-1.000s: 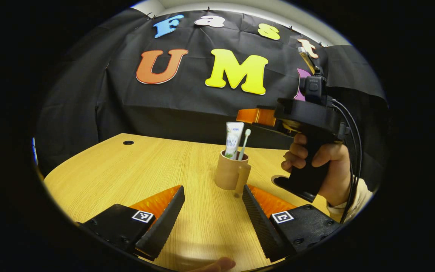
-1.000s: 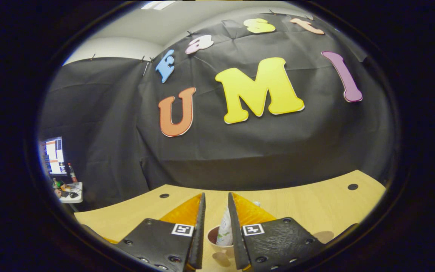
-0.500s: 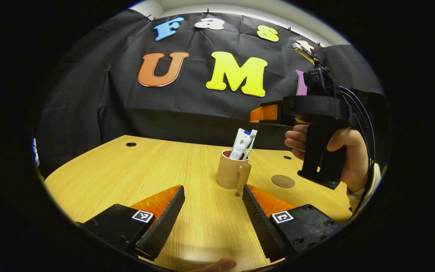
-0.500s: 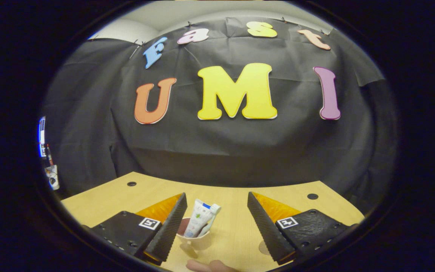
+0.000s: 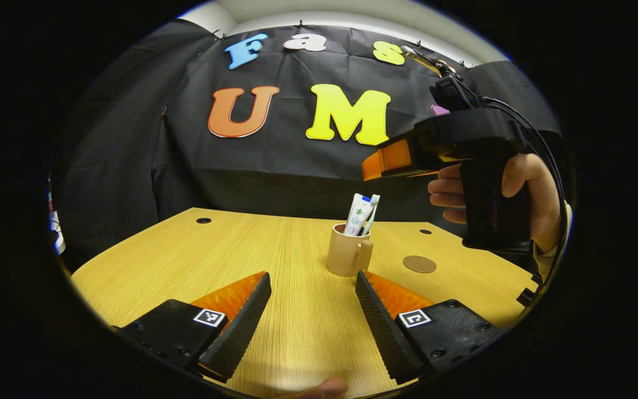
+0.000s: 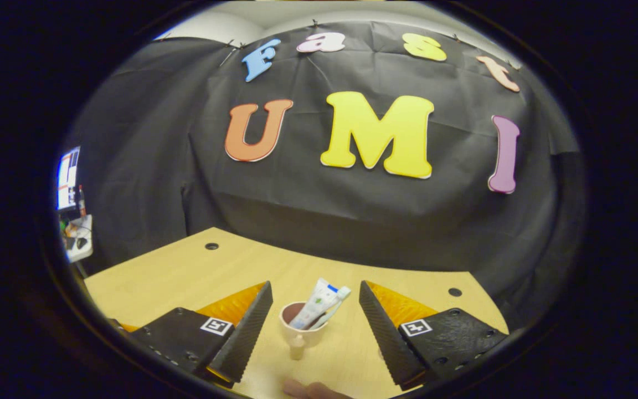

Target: Put the toothbrush and toothpaste on the desktop into the cup, then pick up the cup and place it on the coaster on the desktop.

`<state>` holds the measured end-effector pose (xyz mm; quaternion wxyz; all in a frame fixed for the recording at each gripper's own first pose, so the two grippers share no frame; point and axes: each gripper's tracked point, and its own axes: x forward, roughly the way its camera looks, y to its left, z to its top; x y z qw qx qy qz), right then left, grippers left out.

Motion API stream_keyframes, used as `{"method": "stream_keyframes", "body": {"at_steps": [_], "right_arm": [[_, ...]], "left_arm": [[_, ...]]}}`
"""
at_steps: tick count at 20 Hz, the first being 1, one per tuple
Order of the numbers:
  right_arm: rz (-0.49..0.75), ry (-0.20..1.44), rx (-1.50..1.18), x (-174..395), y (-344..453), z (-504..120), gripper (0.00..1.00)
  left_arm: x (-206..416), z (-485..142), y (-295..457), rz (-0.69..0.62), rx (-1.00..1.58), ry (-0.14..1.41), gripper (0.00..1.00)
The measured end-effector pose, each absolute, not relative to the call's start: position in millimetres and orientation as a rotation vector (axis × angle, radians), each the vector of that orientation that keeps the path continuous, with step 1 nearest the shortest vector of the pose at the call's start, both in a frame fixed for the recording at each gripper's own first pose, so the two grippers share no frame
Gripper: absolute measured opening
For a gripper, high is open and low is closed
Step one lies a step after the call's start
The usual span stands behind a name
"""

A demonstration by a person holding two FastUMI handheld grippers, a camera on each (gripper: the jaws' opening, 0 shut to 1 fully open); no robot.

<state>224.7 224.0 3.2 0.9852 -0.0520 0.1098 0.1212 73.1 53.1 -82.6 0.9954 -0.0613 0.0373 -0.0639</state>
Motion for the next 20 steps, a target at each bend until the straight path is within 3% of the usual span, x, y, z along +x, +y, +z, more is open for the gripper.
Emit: {"method": "stream_keyframes", "body": {"at_steps": [6, 15, 17, 18, 20], "right_arm": [[0.196, 0.229, -0.199, 244, 218, 16, 0.94], [0.164, 0.675, -0.252, 265, 225, -65, 0.95], [0.152, 0.729, -0.226, 259, 226, -71, 0.92], [0.168, 0.743, -0.214, 255, 228, -72, 0.97], [0.188, 0.725, -0.195, 252, 228, -73, 0.98]], "left_arm": [[69, -73, 60, -0.106, -0.142, 0.042, 0.98], [60, -74, 61, -0.131, -0.146, 0.034, 0.97], [57, -72, 66, -0.125, -0.132, 0.022, 0.97], [58, -70, 68, -0.124, -0.129, 0.012, 0.98], [66, -64, 64, -0.135, -0.125, 0.011, 0.98]]}}
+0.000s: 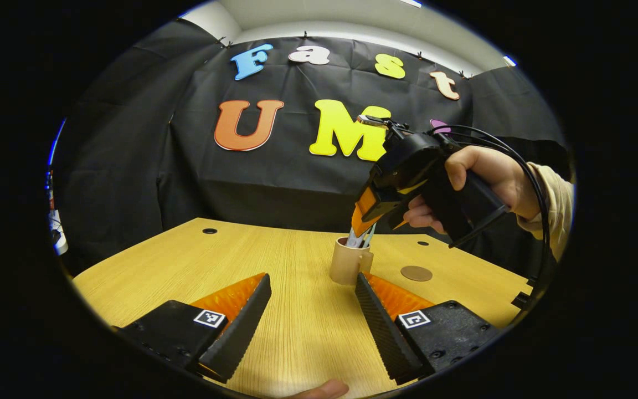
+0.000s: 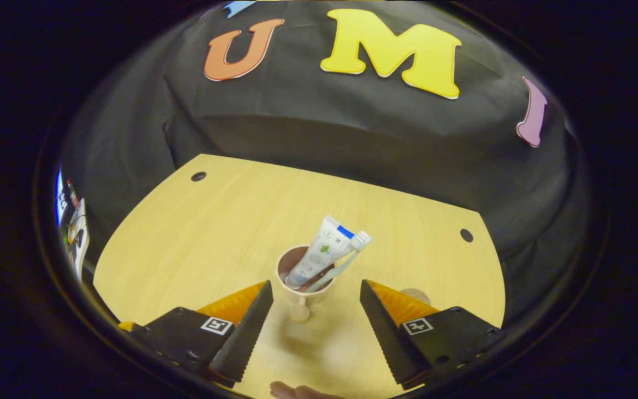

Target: Put the toothbrush and toothpaste on the desktop into the cup, then pick up the cup and place it on the coaster on the desktop.

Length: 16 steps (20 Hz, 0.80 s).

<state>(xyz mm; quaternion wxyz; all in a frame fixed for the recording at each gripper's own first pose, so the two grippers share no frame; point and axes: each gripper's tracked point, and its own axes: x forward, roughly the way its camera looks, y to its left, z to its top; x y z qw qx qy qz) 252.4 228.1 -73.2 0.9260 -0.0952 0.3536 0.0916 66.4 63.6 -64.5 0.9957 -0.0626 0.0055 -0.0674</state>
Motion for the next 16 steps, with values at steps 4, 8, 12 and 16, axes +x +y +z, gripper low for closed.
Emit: {"method": "stream_keyframes", "body": {"at_steps": [4, 8, 12, 16], "right_arm": [[0.212, 0.631, -0.169, 239, 223, -51, 0.98], [0.235, 0.492, -0.136, 222, 215, -3, 0.92], [0.258, 0.373, -0.065, 196, 187, 32, 0.95], [0.242, 0.279, -0.016, 161, 134, 41, 0.95]], "left_arm": [[105, -57, 36, -0.176, -0.124, 0.072, 0.97], [134, -58, 20, -0.179, -0.114, 0.172, 0.97], [155, -51, 21, -0.169, -0.137, 0.237, 0.97], [179, -55, -9, -0.196, -0.130, 0.385, 0.98]]}}
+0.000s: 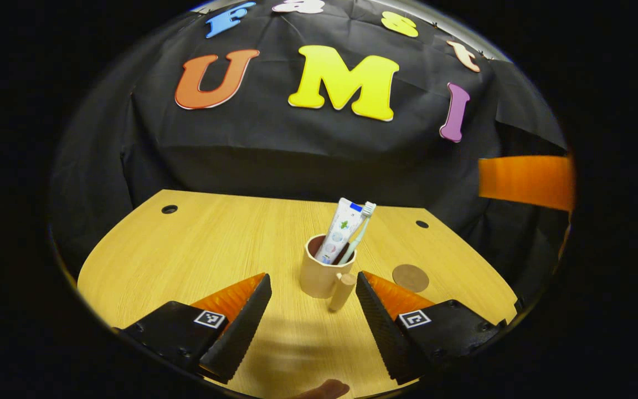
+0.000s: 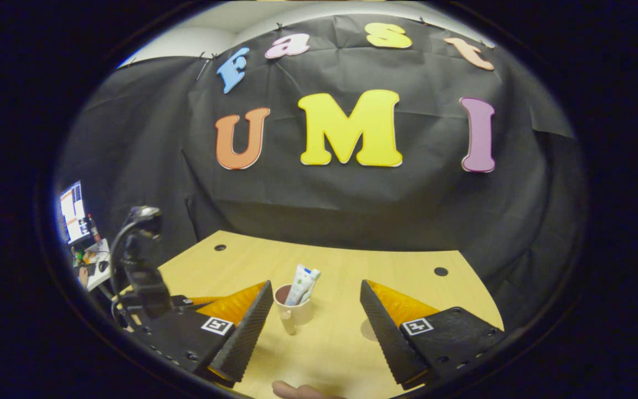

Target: Put the toothbrush and toothpaste on the desktop into the cup, then pick up the cup and place it on the coaster on the desktop.

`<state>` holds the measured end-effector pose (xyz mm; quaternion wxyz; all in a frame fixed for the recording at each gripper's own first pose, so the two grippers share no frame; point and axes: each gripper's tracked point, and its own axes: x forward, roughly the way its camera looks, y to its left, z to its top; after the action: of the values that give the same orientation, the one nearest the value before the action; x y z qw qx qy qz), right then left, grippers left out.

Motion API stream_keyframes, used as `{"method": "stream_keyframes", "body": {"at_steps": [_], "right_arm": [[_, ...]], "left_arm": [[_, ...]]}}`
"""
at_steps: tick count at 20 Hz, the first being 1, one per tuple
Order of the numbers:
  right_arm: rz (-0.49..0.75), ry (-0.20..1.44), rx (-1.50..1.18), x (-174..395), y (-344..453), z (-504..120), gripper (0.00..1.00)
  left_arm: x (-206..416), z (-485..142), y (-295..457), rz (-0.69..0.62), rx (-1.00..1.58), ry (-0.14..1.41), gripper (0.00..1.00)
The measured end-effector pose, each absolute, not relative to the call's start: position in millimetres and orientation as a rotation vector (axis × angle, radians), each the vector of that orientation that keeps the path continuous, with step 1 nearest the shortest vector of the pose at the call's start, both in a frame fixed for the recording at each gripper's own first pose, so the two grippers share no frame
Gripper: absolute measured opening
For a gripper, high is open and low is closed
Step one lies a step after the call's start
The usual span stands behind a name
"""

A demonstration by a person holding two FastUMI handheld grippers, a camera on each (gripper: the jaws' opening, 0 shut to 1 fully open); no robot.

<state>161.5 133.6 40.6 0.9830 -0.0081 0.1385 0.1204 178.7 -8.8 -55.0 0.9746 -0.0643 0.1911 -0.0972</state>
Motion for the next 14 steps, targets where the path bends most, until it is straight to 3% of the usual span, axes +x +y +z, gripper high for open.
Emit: {"method": "stream_keyframes", "body": {"at_steps": [2, 9, 13, 14], "right_arm": [[0.239, 0.253, 0.004, 144, 109, 33, 0.95], [0.151, 0.111, -0.007, 103, 19, 1, 0.95], [0.170, 0.117, 0.084, 92, -5, -17, 0.95], [0.166, 0.103, 0.085, 90, -11, -17, 0.95]], "left_arm": [[192, -64, -30, -0.222, -0.138, 0.493, 0.97], [223, -116, -50, -0.120, -0.165, 0.938, 0.95], [226, -134, -46, -0.078, -0.135, 1.078, 0.84], [227, -135, -45, -0.075, -0.126, 1.086, 0.77]]}}
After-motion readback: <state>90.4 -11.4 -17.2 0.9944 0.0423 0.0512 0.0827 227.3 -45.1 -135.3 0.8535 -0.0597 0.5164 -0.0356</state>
